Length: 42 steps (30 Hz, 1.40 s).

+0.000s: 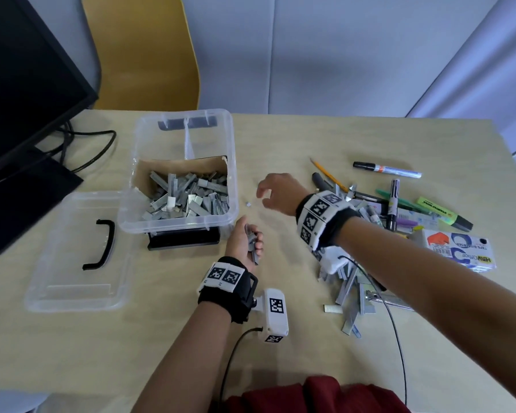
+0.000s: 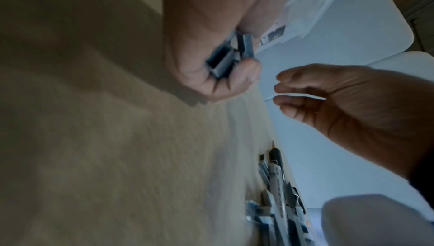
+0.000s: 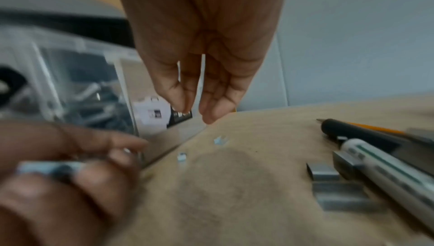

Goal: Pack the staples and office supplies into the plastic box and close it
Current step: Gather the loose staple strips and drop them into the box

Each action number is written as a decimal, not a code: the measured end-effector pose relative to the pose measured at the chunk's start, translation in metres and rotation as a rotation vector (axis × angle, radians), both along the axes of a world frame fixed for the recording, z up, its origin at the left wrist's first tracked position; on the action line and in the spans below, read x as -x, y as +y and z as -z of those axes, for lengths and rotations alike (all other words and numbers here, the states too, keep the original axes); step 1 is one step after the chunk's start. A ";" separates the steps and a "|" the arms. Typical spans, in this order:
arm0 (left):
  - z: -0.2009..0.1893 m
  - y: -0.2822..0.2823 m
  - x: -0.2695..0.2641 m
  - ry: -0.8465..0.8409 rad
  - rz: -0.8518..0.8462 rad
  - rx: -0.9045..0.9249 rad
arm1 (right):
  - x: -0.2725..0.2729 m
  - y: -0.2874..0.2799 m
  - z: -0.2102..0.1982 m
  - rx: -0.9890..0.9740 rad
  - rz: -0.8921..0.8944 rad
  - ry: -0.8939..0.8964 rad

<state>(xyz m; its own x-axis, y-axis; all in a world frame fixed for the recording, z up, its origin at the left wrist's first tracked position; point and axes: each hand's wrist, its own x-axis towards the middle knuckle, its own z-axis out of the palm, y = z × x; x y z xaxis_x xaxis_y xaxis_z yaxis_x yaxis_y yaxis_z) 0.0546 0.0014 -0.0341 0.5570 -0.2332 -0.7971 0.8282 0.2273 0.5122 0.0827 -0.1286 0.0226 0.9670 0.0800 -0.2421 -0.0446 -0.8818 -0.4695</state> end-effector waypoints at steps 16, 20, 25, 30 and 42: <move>0.001 0.013 0.001 0.014 0.092 0.016 | -0.045 -0.007 0.023 0.017 0.145 -0.007; 0.001 0.014 0.000 0.017 0.114 0.014 | -0.050 -0.006 0.026 0.066 0.009 0.064; 0.005 0.014 -0.001 0.003 0.112 0.019 | -0.035 0.004 0.030 0.097 -0.116 0.077; 0.006 0.015 0.000 -0.003 0.101 0.039 | -0.009 0.009 0.039 0.227 -0.317 0.040; -0.005 0.001 0.008 -0.035 -0.018 0.076 | 0.051 0.018 -0.004 -0.209 0.050 -0.113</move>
<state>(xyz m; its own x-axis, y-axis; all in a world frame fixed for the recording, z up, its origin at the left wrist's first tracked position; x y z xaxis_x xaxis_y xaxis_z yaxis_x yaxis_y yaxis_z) 0.0466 0.0027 -0.0286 0.5886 -0.2825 -0.7575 0.8058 0.2812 0.5212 0.0316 -0.1107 0.0262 0.9909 0.0687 -0.1156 -0.0225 -0.7629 -0.6461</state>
